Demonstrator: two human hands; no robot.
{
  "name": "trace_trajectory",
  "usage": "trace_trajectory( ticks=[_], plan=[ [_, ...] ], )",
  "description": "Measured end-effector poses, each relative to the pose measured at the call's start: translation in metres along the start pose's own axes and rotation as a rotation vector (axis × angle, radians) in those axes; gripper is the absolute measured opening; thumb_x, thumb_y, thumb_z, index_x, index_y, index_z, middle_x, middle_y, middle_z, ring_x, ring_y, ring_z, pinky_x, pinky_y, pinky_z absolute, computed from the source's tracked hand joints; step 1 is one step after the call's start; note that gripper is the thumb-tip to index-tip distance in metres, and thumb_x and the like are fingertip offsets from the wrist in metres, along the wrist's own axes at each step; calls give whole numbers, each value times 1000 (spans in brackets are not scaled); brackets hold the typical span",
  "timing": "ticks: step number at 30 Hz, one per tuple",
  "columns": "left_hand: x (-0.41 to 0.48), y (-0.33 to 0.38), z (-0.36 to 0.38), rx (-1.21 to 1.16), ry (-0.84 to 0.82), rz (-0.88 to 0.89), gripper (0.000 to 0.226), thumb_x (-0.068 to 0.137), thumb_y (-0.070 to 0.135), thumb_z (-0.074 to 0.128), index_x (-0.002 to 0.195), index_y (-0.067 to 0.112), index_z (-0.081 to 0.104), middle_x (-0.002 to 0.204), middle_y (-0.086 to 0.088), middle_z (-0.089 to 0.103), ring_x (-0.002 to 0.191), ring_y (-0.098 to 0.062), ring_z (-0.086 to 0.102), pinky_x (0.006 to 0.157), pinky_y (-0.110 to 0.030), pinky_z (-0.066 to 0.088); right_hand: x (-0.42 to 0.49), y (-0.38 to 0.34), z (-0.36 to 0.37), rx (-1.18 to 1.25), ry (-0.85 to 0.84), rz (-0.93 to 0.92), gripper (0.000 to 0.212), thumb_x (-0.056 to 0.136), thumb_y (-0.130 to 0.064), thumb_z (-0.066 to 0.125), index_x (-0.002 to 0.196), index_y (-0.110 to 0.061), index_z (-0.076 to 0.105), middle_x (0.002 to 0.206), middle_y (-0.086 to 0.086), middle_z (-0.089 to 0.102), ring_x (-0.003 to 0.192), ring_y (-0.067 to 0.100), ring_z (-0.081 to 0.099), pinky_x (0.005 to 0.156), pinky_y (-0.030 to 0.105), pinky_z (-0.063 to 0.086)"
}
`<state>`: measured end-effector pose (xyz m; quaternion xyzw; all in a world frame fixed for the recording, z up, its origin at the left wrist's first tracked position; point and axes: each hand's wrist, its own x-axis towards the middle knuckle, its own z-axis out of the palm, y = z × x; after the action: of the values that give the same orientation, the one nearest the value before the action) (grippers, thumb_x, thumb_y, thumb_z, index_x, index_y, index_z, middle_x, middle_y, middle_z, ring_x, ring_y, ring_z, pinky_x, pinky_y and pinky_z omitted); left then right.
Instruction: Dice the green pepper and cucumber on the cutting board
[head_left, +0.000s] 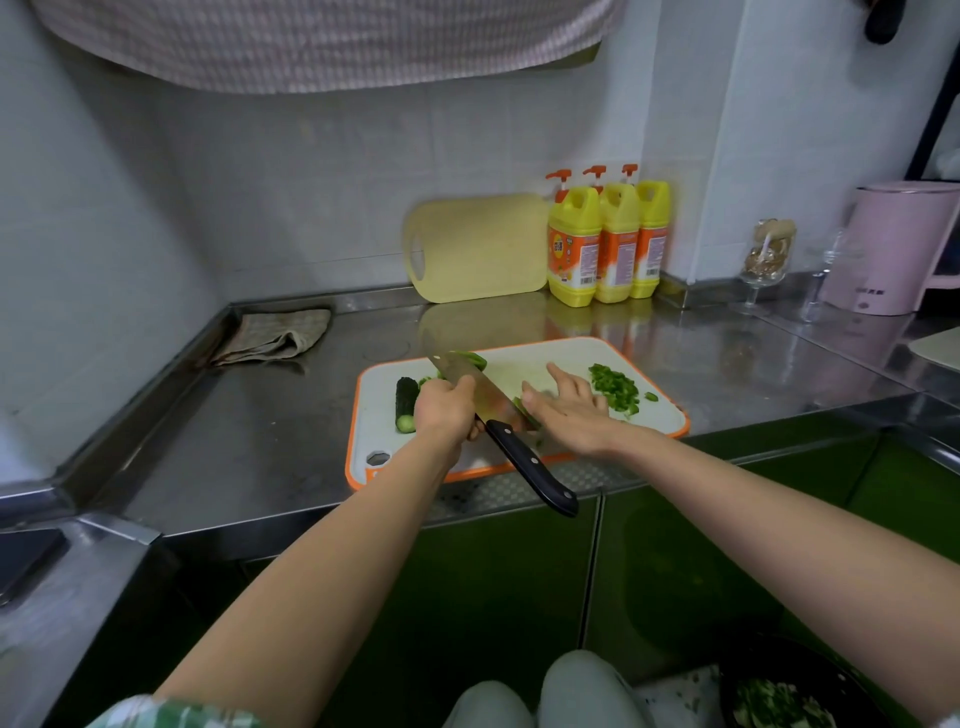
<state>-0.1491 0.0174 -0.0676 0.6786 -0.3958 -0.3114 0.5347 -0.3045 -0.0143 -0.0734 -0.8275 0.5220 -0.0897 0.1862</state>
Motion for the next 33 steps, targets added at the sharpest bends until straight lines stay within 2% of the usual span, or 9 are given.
trace_trajectory(
  ticks=[5,8,10,13,16,20,22,26,33],
  plan=[
    [5,-1,-2,25,28,18,36,95,15,44,61,7,45,48,-10,47,40,-21,42,48,-26,35,-4,4,-5,71,22,-165,51,99,-58,11,147,-51,28,162,-7,-7,148,21,-11,115,48,-3],
    [7,0,1,-16,35,25,34,95,15,44,62,5,47,48,-10,48,39,-22,42,51,-27,36,-8,11,-5,29,-16,-102,62,93,-64,11,146,-43,37,162,-6,-4,148,24,-8,115,47,0],
    [7,3,4,-21,45,25,34,95,15,44,62,4,47,48,-11,50,40,-22,43,52,-28,37,-9,12,-12,54,102,-57,52,102,-54,19,149,-38,35,159,0,11,145,24,5,113,44,6],
    [7,11,11,-10,50,41,36,95,14,43,60,6,48,50,-11,53,44,-23,47,53,-28,39,-19,4,-28,172,210,-154,52,99,-52,39,148,-35,36,126,5,41,122,22,38,99,34,25],
    [4,26,22,-40,22,76,33,98,12,41,65,7,46,51,-13,53,42,-22,47,50,-28,38,-30,-6,-40,117,76,-227,64,89,-46,63,145,-25,40,100,-2,56,91,17,55,76,30,42],
    [0,38,36,-208,-161,106,28,102,17,41,81,6,56,62,-10,60,43,-16,52,44,-26,44,-26,-2,-44,195,247,-118,22,88,-20,56,109,-11,60,86,7,64,74,24,58,62,33,43],
    [4,30,35,-46,-220,187,21,100,17,45,99,7,62,76,-8,65,57,-18,59,56,-30,50,-22,7,-47,404,275,3,11,90,-17,49,88,-8,55,68,8,58,57,24,54,51,29,42],
    [20,-1,26,739,-250,477,40,86,6,57,126,13,62,118,-6,63,106,-24,60,89,-32,46,-18,27,-50,440,170,150,16,98,-22,47,91,-9,52,66,7,54,47,18,49,46,25,40],
    [36,-15,36,982,-378,593,55,87,12,54,142,16,47,132,-13,53,124,-31,45,101,-37,38,-6,22,-43,141,66,230,22,91,-20,43,79,-6,55,58,7,63,41,20,57,49,26,48]
  ],
)
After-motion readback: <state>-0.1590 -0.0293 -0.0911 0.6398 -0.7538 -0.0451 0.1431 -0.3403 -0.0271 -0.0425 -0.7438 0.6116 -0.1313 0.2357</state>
